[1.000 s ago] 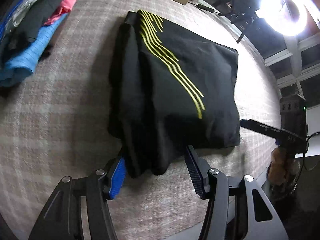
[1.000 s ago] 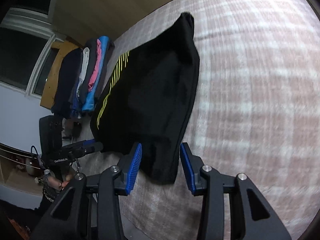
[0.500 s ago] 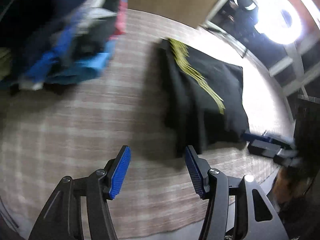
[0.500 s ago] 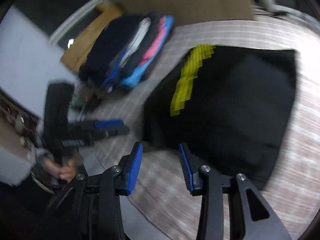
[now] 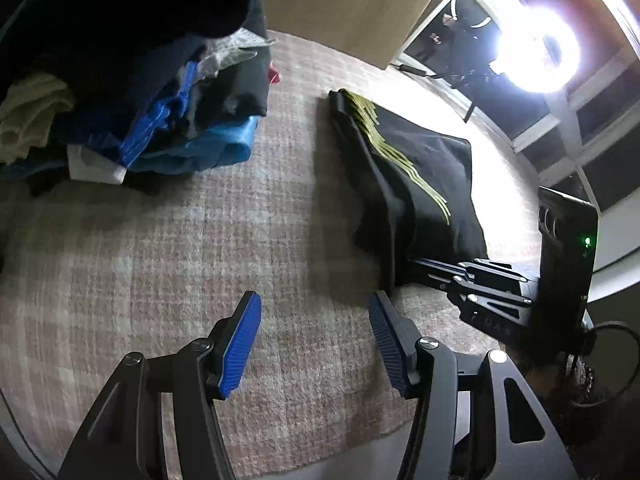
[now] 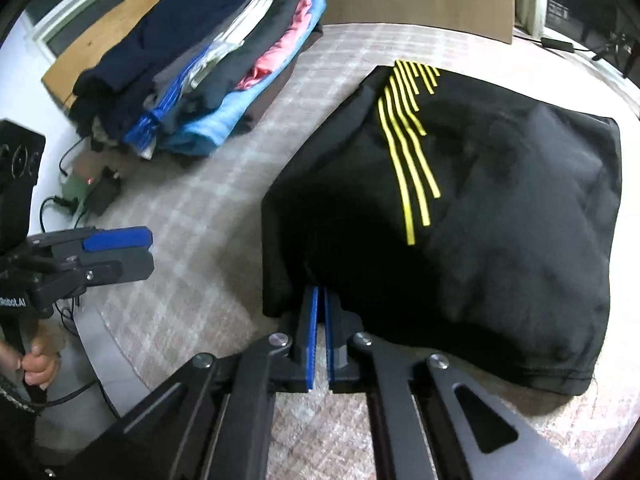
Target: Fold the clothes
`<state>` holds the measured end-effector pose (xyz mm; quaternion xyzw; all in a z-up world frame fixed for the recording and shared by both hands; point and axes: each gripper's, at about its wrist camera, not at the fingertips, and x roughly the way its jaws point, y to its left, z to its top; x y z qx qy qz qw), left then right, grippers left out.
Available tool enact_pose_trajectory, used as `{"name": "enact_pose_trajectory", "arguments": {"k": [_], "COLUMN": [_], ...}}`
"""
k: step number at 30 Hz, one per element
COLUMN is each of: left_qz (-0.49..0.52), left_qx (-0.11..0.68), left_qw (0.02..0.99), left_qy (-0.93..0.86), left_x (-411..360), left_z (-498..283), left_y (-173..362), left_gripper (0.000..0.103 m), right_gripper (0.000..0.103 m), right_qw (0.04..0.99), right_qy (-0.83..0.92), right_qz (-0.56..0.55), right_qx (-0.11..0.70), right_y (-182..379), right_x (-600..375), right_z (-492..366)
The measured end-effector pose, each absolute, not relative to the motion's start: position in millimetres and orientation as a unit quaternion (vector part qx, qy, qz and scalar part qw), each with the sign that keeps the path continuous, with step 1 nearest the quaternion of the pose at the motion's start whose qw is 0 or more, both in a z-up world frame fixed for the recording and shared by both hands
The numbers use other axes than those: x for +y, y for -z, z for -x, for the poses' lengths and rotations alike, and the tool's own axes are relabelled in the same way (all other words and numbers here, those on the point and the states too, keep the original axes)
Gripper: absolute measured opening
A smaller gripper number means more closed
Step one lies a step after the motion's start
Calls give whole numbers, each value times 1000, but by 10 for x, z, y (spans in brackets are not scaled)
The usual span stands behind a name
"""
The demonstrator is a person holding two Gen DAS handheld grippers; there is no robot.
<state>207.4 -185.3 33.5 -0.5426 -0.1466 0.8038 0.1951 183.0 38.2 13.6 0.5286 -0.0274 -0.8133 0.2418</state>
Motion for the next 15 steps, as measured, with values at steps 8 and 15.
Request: {"name": "enact_pose_trajectory", "arguments": {"k": [8, 15], "left_qz": [532, 533], "left_qx": [-162, -153], "left_qw": [216, 244], "left_qy": [-803, -796], "left_x": [-1955, -1762], "left_z": [-2047, -1846], "left_y": [-349, -345], "left_gripper": [53, 53], "right_gripper": [3, 5], "right_qw": [315, 319], "right_qy": [790, 748], "right_qz": [-517, -580], "right_qx": [-97, -38], "right_y": [-530, -271], "right_x": [347, 282], "right_z": [-1886, -1854]}}
